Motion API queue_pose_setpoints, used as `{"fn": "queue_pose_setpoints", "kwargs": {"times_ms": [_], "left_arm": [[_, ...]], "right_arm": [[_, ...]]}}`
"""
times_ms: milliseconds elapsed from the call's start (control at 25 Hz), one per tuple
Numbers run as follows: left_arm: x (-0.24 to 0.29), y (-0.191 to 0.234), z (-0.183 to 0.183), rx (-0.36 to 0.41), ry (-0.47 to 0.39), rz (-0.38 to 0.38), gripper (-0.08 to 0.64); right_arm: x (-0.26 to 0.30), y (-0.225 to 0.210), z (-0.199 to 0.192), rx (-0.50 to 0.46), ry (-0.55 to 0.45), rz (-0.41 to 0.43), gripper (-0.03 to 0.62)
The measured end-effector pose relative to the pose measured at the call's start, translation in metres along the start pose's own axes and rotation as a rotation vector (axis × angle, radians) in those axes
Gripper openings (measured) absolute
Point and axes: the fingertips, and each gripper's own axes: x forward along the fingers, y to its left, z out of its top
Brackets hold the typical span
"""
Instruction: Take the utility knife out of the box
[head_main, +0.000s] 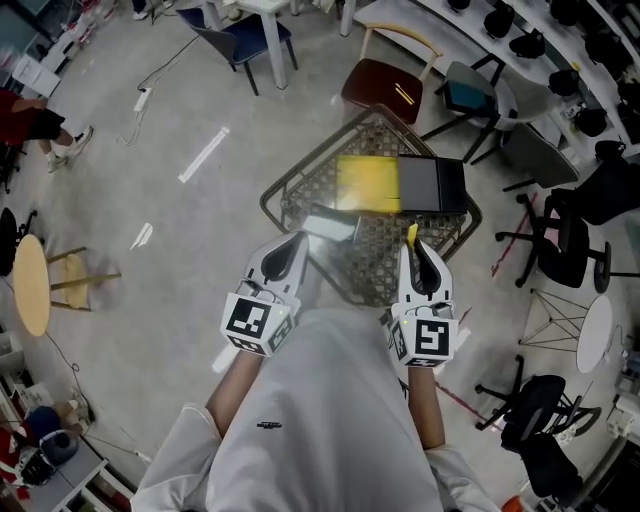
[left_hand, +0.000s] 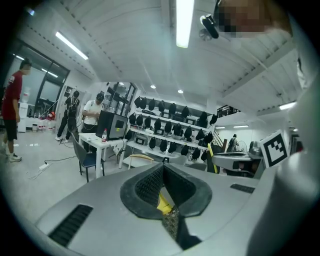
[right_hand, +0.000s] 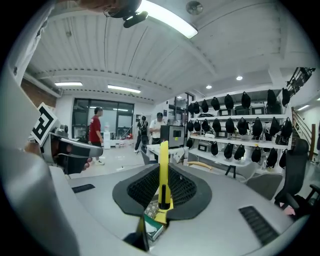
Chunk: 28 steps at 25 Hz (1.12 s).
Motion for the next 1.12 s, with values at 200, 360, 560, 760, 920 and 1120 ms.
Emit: {"fn": "queue_pose_setpoints", "kwargs": {"times_ms": [200, 360, 560, 760, 920, 1120], "left_arm": [[0.006, 0.001, 0.005, -0.001, -0.008, -0.002, 0.003], [0.006, 0.002, 0.008, 0.008, -0.007, -0.005, 0.003], [0.007, 0.003, 0.008, 0.018, -0.003, -0.005, 0.003], [0.009, 0.001, 0.009, 0.021, -0.003, -0.004, 0.003], [0.008, 0.002, 0.01, 0.022, -0.006, -0.002, 0.003], [0.005, 0.003, 0.009, 0.021, -0.004, 0.005, 0.003]], "right_arm": [[0.007, 0.003, -0.003, 0.012, 0.001, 0.007, 0.042], [0.011, 0.005, 0.001, 0.014, -0.009, 0.008, 0.043], [0.012, 0.003, 0.002, 0.008, -0.018, 0.003, 0.042], [0.014, 0.001, 0.002, 0.008, -0.019, 0.009, 0.042], [0.015, 0.002, 0.001, 0.005, -0.019, 0.013, 0.042], [0.016, 0.004, -0.001, 0.002, -0.016, 0.02, 0.042]]}}
